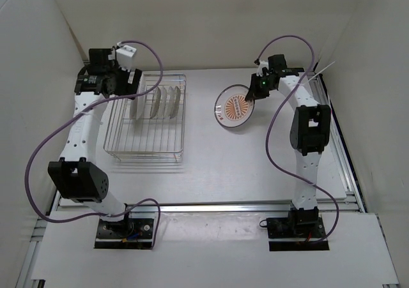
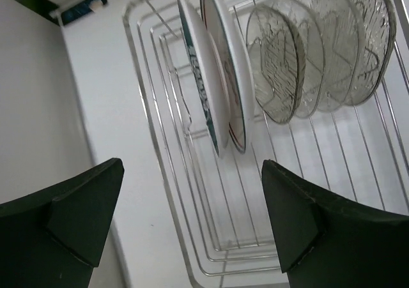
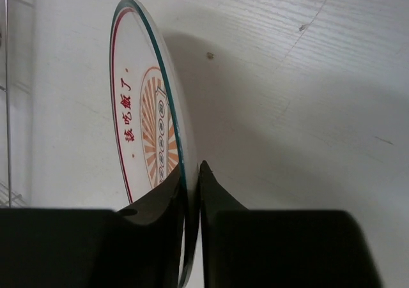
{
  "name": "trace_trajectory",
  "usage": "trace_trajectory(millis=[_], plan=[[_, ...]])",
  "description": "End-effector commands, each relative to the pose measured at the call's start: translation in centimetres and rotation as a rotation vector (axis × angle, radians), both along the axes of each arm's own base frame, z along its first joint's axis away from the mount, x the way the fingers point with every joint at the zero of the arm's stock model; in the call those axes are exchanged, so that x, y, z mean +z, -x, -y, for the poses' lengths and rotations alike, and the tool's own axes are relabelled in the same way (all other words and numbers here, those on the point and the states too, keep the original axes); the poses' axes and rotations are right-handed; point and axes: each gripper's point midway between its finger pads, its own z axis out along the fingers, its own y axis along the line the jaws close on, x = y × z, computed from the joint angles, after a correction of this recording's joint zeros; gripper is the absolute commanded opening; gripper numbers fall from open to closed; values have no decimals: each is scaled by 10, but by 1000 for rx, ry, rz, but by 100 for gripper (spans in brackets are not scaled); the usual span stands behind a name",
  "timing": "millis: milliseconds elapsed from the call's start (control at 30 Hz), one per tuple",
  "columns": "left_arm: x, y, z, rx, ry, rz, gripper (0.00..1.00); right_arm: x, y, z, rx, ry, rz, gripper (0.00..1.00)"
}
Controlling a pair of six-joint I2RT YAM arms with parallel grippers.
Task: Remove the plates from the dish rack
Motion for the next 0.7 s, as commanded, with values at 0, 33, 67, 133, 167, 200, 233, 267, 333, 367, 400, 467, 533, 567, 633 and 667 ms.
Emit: trace_trajectory(millis=[0, 33, 67, 133, 167, 200, 233, 267, 333, 367, 400, 467, 533, 567, 633, 667], plan=[[-1, 8, 20, -103, 252, -9, 100, -10, -7, 0, 14, 5, 0, 17], [2, 8, 18, -104, 273, 5, 100, -18, -6, 0, 15, 7, -15, 20], [-3, 8, 16, -98, 300, -3, 100, -30, -1, 1, 21, 16, -45, 20], [1, 7, 9, -84, 345, 22, 100, -41, 2, 2, 22, 19, -68, 21], [8, 6, 8, -100, 355, 55, 100, -48, 5, 2, 22, 22, -90, 21], [7, 8, 5, -80, 372, 62, 100, -47, 4, 2, 22, 23, -94, 21], [5, 6, -2, -64, 371, 68, 100, -46, 4, 1, 27, 14, -95, 22], [11, 5, 0, -71, 381, 95, 100, -45, 5, -1, 34, 3, -96, 24], [8, 8, -9, -44, 406, 96, 100, -48, 7, -1, 34, 4, -105, 41], [6, 7, -9, -38, 417, 94, 100, -48, 7, -1, 34, 4, -105, 53], [3, 7, -11, -36, 421, 93, 100, -47, 8, -3, 39, -5, -106, 61], [-1, 8, -13, -26, 438, 84, 100, -47, 8, -3, 39, -5, -106, 62], [-5, 4, -13, -18, 450, 84, 100, -37, 7, -3, 40, -7, -87, 90], [-3, 2, -17, -18, 453, 96, 100, -38, 6, -1, 27, -2, -90, 100], [-11, 0, -17, -7, 488, 71, 100, -20, 4, 0, 21, 2, -53, 100], [-10, 0, -19, -9, 496, 72, 100, -17, 5, 2, 15, 12, -47, 100]])
